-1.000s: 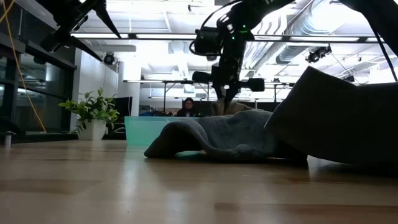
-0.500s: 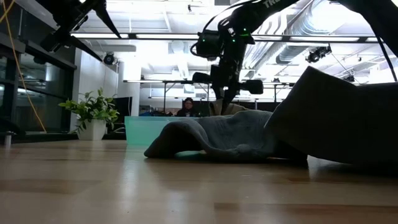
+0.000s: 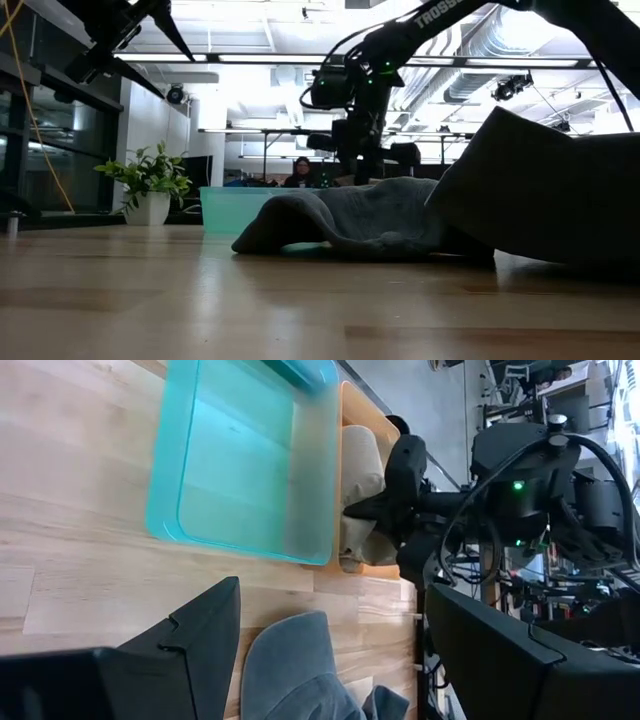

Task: Pick & Place hat
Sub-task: Put the brown cap into the orange bin, then put the bottom blue cap into the green bin

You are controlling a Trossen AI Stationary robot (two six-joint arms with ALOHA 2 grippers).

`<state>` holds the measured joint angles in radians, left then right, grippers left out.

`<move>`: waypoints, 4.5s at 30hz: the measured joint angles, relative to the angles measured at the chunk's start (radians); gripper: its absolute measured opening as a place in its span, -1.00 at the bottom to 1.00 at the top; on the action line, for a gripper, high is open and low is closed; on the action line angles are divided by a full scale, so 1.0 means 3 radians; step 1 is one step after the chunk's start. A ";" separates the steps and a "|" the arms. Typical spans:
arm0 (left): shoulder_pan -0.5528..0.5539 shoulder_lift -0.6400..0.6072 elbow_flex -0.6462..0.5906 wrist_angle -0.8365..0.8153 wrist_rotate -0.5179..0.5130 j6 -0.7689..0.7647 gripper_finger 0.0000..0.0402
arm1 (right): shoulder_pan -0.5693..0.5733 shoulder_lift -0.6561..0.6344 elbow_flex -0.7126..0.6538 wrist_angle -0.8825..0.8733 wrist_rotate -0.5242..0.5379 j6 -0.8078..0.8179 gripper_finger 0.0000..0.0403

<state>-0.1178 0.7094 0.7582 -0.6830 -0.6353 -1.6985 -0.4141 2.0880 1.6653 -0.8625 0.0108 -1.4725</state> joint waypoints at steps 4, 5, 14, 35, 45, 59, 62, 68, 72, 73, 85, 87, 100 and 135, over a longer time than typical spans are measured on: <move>0.0000 0.0000 0.0000 0.0000 0.0000 -0.0001 0.37 | 0.0000 0.0000 0.0000 0.0012 -0.0002 0.0035 -0.95; 0.0000 0.0000 0.0000 0.0000 0.0000 -0.0001 0.37 | 0.0000 0.0000 0.0000 0.0013 -0.0002 0.0051 -0.93; 0.0000 0.0000 0.0000 0.0000 0.0000 -0.0003 0.37 | 0.0006 0.0000 0.0000 0.0024 -0.0009 0.0265 -0.73; 0.0000 0.0000 -0.0001 -0.0027 0.0000 -0.0003 0.37 | 0.0017 -0.0047 0.0000 0.0017 0.0053 0.0568 -0.08; 0.0000 -0.0001 -0.0004 -0.0026 -0.0009 0.0001 0.37 | 0.0025 -0.0239 0.0005 -0.0032 0.0155 0.0547 -0.08; 0.0000 -0.0001 -0.0004 -0.0025 -0.0011 0.0005 0.37 | 0.0120 -0.0689 0.0008 -0.0040 0.0409 0.0806 -0.08; 0.0000 -0.0001 -0.0004 -0.0025 -0.0011 0.0005 0.37 | 0.0170 -0.0813 0.0008 -0.0053 0.0433 0.0990 -0.08; 0.0000 -0.0001 -0.0004 -0.0024 -0.0009 0.0011 0.37 | 0.0298 -0.1040 0.0009 -0.0192 0.0432 0.1592 -0.09; 0.0000 -0.0001 -0.0004 -0.0024 -0.0008 0.0011 0.37 | 0.0387 -0.1173 0.0009 -0.0301 0.0437 0.2196 -0.08; 0.0000 -0.0001 -0.0004 -0.0024 -0.0008 0.0011 0.37 | 0.0408 -0.1207 0.0009 -0.0304 0.0440 0.2355 -0.08; 0.0000 0.0000 -0.0004 -0.0023 0.0018 0.0010 0.37 | 0.0627 -0.1529 0.0009 -0.0373 0.0498 0.3536 -0.10; 0.0000 0.0000 -0.0004 -0.0023 0.0018 0.0010 0.37 | 0.0645 -0.1567 0.0009 -0.0394 0.0503 0.3808 -0.10; -0.0001 0.0000 -0.0004 -0.0023 0.0015 0.0010 0.37 | 0.0647 -0.1640 -0.0004 -0.0735 0.0306 0.5399 -0.10; -0.0191 0.0645 0.0000 0.0365 0.0256 -0.0055 0.37 | 0.0953 -0.1635 -0.0054 -0.1827 -0.0134 0.6137 -0.09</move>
<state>-0.1752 0.9028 0.7582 -0.5735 -0.5586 -1.7149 -0.1283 1.5974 1.6492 -1.4107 -0.0296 0.3687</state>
